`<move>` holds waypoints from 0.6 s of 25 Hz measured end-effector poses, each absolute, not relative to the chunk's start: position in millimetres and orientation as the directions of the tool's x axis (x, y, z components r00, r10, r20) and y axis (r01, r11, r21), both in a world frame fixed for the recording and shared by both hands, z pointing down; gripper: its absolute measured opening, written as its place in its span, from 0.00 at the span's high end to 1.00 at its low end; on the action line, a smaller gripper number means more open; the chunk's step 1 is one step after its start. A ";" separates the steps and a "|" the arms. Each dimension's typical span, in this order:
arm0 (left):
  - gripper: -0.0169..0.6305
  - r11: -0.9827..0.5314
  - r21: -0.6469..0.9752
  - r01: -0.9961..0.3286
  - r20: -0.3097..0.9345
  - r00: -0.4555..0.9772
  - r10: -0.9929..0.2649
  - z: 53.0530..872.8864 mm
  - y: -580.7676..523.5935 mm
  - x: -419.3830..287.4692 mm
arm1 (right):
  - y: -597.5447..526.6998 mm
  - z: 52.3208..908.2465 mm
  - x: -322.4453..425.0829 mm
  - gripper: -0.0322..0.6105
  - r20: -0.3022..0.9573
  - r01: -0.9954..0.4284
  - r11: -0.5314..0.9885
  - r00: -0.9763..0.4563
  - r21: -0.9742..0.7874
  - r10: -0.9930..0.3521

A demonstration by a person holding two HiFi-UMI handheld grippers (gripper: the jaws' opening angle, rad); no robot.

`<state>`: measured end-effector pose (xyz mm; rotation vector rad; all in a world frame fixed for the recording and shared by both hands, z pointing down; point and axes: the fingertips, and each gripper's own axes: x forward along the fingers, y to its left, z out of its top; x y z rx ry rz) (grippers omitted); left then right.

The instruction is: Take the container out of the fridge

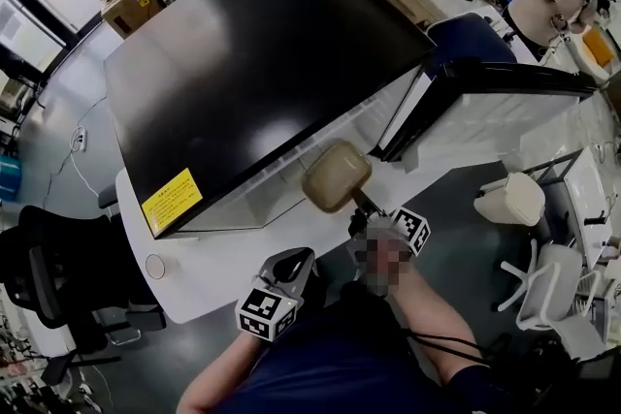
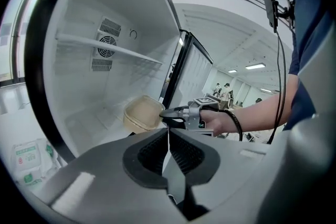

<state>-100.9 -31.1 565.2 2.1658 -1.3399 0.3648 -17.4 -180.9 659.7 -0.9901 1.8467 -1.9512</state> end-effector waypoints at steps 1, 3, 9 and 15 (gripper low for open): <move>0.97 -0.353 0.315 -0.881 0.497 0.470 -0.729 564.2 -32.1 -97.9 | -178.4 659.0 -13.3 0.86 0.286 -0.251 -0.147 -0.723 -0.957 -0.629; 0.97 -0.373 0.308 -0.875 0.493 0.483 -0.724 561.9 -34.9 -92.0 | -174.8 657.6 -4.6 0.86 0.288 -0.253 -0.149 -0.713 -0.956 -0.639; 0.97 -0.432 0.309 -0.847 0.490 0.532 -0.691 559.4 -45.9 -69.9 | -169.3 661.5 26.7 0.86 0.307 -0.270 -0.162 -0.676 -0.949 -0.670; 0.97 -0.486 0.308 -0.818 0.486 0.574 -0.659 557.9 -55.0 -51.1 | -163.6 667.0 53.5 0.86 0.325 -0.282 -0.180 -0.642 -0.942 -0.695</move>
